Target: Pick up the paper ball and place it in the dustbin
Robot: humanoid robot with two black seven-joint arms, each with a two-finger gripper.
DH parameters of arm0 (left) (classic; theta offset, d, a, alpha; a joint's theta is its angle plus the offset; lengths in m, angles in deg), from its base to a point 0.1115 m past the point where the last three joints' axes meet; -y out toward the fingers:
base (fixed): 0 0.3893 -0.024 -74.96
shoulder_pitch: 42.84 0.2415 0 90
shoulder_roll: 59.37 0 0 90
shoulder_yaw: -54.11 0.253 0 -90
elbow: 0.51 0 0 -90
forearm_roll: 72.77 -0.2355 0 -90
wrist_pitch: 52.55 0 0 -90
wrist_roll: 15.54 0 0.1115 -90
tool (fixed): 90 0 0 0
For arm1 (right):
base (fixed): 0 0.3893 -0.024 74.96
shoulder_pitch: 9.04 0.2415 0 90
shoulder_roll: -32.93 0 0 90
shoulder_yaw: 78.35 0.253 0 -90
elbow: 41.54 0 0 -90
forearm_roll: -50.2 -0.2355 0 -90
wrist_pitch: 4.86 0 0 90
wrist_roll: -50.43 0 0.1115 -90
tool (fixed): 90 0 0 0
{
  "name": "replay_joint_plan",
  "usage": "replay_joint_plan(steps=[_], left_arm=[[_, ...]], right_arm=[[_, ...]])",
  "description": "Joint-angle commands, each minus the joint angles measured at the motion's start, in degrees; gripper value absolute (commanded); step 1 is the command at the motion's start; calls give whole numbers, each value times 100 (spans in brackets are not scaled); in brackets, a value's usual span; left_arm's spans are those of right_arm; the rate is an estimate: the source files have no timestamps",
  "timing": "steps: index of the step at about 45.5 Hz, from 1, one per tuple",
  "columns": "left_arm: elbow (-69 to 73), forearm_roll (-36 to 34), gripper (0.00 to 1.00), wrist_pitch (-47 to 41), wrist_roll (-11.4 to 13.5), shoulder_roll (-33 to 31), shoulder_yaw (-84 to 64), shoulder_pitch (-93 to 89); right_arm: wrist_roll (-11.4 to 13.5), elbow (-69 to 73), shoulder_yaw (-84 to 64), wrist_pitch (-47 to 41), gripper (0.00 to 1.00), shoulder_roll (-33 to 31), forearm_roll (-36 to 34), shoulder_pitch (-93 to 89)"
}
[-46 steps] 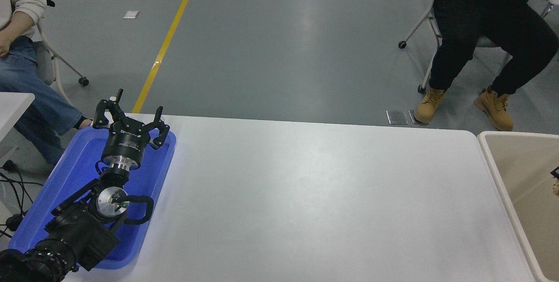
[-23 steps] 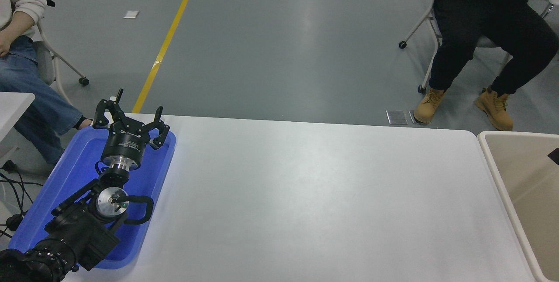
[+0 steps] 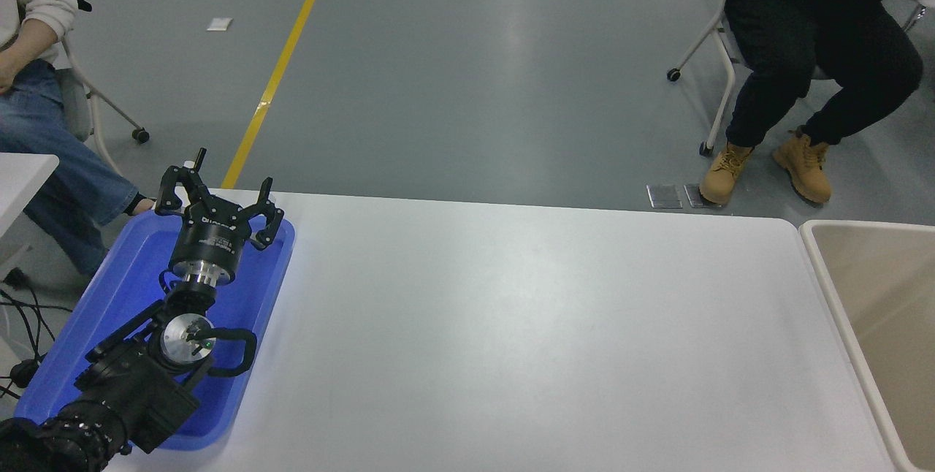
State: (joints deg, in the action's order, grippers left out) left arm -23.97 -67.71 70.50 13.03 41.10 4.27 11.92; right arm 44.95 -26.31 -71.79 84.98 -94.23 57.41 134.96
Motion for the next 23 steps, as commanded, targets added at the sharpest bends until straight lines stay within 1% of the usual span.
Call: replay_joint_plan(steps=[1,3,4,6,8,10,15,17,20,23], left_arm=[[0,-4,100,0,0,-1,0,0],[0,-4,100,0,0,-1,0,0],[0,-4,100,0,0,-1,0,0],[0,5,100,0,0,-1,0,0],[0,-4,100,0,0,-1,0,0],[0,5,100,0,0,-1,0,0],[0,5,100,0,0,-1,0,0],[0,5,100,0,0,-1,0,0],[0,5,100,0,0,-1,0,0],[0,5,100,0,0,-1,0,0]], right_arm=[[-418,1253,2093,-19,100,-441,17,155],[-567,1446,2463,-19,100,-441,52,24],[-716,1639,2760,-62,100,-441,79,-134],[-884,1824,2991,-124,100,-450,96,-249],[-1103,1965,3175,-203,100,-450,88,-354],[-1366,2080,3325,-291,100,-441,88,-477],[-2113,2238,3624,-589,100,-397,88,-741],[-2369,2291,3747,-678,100,-380,96,-838],[-2589,2379,3879,-704,100,-344,88,-1022],[-2642,2467,4011,-713,100,-265,88,-1207]])
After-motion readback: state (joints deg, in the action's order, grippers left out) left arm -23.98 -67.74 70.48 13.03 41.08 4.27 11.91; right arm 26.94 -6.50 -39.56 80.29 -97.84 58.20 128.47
